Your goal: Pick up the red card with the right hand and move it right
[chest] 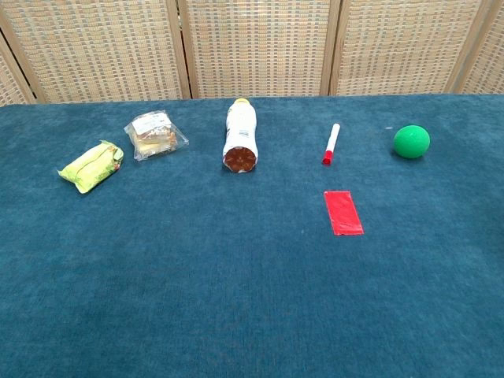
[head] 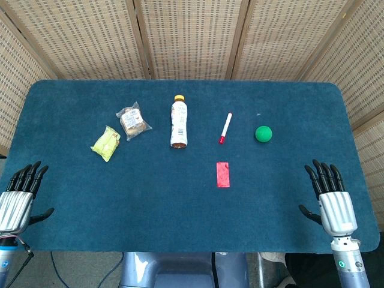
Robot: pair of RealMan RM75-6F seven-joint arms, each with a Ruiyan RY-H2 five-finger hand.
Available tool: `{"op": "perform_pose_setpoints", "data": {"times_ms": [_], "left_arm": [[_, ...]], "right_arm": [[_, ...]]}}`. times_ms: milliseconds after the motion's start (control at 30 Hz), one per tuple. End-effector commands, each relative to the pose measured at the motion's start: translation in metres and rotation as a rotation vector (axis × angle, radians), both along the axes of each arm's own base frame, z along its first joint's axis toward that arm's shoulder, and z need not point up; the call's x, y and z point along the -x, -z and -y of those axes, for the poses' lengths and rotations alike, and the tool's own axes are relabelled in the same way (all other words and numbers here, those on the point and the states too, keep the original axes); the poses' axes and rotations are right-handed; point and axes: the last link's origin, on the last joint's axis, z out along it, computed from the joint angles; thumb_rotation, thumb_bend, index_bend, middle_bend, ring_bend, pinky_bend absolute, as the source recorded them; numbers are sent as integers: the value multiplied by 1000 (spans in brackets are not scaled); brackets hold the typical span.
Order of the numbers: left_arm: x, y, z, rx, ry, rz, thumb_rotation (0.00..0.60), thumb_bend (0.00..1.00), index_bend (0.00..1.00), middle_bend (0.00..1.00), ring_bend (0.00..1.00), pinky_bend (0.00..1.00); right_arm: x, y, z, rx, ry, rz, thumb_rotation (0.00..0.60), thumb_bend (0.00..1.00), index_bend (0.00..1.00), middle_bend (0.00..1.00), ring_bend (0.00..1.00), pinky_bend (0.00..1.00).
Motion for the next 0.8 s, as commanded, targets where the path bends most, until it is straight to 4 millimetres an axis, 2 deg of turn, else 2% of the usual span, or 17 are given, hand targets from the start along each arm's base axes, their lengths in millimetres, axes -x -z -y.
{"op": "perform_pose_setpoints", "data": {"times_ms": [33, 800], "left_arm": [[0, -1, 0, -2, -1, -1, 600, 62, 0, 0, 0, 72], [-1, 0, 0, -1, -7, -10, 600, 70, 0, 0, 0, 68]], "right_arm": [[0, 0, 0, -2, 0, -1, 600, 200, 0, 0, 0, 0], [1, 1, 2, -28, 15, 16, 600, 201, 0, 0, 0, 0]]}}
